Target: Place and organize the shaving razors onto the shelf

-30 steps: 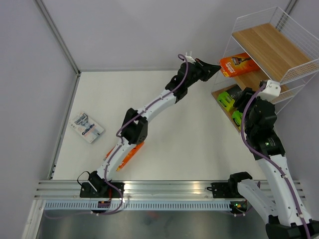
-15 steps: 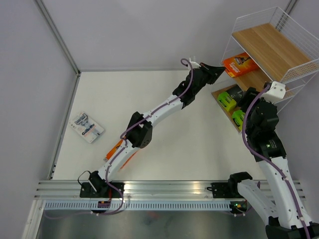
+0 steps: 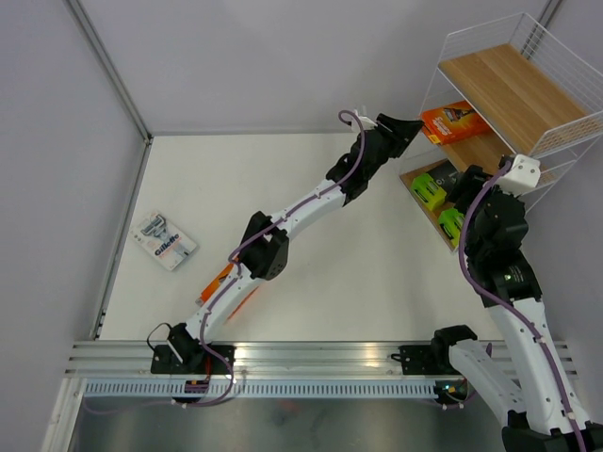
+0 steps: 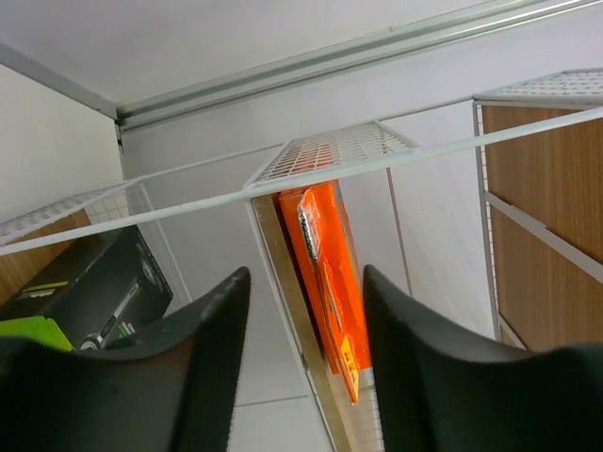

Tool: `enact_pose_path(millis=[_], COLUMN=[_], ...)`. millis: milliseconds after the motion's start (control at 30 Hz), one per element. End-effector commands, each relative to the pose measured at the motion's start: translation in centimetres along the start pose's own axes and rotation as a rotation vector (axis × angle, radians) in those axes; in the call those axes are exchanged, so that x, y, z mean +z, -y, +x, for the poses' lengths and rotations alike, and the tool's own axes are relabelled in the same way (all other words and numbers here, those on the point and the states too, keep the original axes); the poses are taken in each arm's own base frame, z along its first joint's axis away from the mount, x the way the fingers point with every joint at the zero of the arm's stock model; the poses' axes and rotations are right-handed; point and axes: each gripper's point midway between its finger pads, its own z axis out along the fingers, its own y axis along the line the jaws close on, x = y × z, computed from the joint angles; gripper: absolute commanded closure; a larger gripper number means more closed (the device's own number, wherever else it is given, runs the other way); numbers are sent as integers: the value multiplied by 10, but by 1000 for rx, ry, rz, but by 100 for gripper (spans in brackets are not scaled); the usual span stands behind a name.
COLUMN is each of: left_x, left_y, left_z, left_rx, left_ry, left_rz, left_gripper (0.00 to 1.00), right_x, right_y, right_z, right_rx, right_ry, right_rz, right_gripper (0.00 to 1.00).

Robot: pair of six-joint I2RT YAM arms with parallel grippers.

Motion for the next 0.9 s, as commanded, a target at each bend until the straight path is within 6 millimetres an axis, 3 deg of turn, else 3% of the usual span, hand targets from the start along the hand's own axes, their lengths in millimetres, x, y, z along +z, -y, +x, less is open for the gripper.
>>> enact_pose_path(millis=[0, 33, 67, 100, 133, 167, 200, 233, 367, 467, 500, 533, 567, 600, 633, 667, 700, 733, 767, 800, 867], left_x=[-15, -17, -22, -31, -37, -44, -62, -68, -106, -140, -149, -166, -186, -209, -225, -251, -277, -295, -325, -348, -387], left_y=[82, 73, 77, 99, 82, 85, 129, 99, 100, 74, 64, 36, 45, 14, 5, 18, -15, -25, -13, -36, -49], left_z=[-20, -18, -15, -21, -15, -16, -31, -25, -50, -74, -82, -85, -108, -114, -122, -147, -152, -170, -178, -179, -191], left_rx=[86, 99, 106, 115, 144, 144, 170, 193, 254, 276, 293, 307, 323, 352, 359, 373, 372, 370, 374, 365, 341], left_ry=[2, -19, -55, -66, -101, -106, -75, -92, -104, -145, -147, -166, -135, -141, -133, -87, -83, -39, -20, -23, 10], left_rz=[128, 100, 102, 126, 85, 86, 169, 113, 61, -61, -102, -175, -194, -270, -311, -327, -432, -490, -505, -574, -654], left_gripper=[41, 33, 32, 31, 30, 30, 30, 29, 26, 25, 25, 25, 25, 23, 23, 22, 18, 12, 1, 0, 0], right_x=[0, 1, 1, 1, 1, 0, -1, -3, -9, -14, -17, -18, -19, -23, -25, -28, -31, -31, -35, -35, -42], right_y=[-10, -14, -16, -18, -22, -24, -27, -29, -44, -62, -76, -83, -89, -105, -111, -118, -128, -132, -139, -145, -159], right_z=[-9, -8, -8, -6, -6, -6, -5, -6, -8, -2, 2, 9, 14, 22, 29, 32, 35, 42, 45, 51, 63], right_rx=[46, 47, 60, 65, 78, 77, 93, 102, 135, 148, 153, 157, 164, 169, 174, 190, 197, 201, 201, 204, 211], right_ry=[5, -9, -15, -26, -34, -39, -49, -50, -70, -104, -129, -153, -173, -213, -239, -258, -273, -290, -293, -298, -326], right_rz=[-39, -57, -62, -69, -87, -102, -113, -126, -207, -306, -383, -420, -451, -536, -571, -604, -662, -679, -707, -733, -781], right_gripper=[33, 33, 32, 32, 32, 31, 31, 30, 25, 14, 12, 11, 9, 8, 7, 6, 5, 4, 4, 3, 3])
